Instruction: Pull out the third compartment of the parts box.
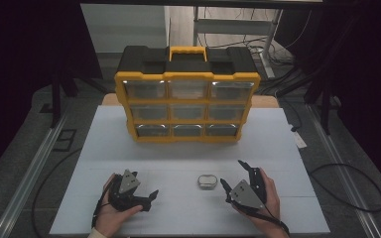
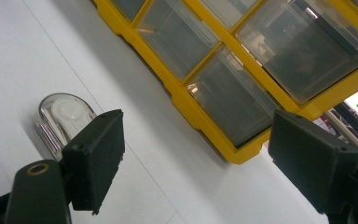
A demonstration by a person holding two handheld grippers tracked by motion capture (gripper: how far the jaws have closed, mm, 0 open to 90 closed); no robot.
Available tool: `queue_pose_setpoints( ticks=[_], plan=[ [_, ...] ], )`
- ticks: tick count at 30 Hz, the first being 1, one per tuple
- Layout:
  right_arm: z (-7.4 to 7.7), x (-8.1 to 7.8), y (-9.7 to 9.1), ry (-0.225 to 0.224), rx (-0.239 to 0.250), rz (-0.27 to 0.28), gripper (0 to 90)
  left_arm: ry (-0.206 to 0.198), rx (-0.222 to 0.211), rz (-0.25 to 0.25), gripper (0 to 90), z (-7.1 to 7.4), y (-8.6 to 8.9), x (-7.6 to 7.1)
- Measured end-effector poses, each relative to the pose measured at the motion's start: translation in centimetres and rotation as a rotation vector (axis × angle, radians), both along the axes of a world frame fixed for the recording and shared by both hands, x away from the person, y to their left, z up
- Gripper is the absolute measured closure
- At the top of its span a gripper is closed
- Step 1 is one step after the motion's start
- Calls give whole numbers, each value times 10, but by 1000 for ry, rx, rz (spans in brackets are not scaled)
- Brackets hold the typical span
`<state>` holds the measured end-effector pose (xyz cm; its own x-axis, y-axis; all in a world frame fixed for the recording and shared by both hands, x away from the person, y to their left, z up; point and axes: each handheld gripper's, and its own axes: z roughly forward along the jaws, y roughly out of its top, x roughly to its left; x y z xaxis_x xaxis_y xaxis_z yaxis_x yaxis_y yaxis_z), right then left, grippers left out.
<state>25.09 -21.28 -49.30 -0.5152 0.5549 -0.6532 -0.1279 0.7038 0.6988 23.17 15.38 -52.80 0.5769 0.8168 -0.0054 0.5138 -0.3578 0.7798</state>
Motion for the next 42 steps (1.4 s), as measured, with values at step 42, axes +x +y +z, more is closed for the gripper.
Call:
queue_pose_setpoints(
  ticks=[42],
  plan=[
    [7,17,14,-158,-201,-5,167,-2,9,22,49,0,3,-9]
  ],
)
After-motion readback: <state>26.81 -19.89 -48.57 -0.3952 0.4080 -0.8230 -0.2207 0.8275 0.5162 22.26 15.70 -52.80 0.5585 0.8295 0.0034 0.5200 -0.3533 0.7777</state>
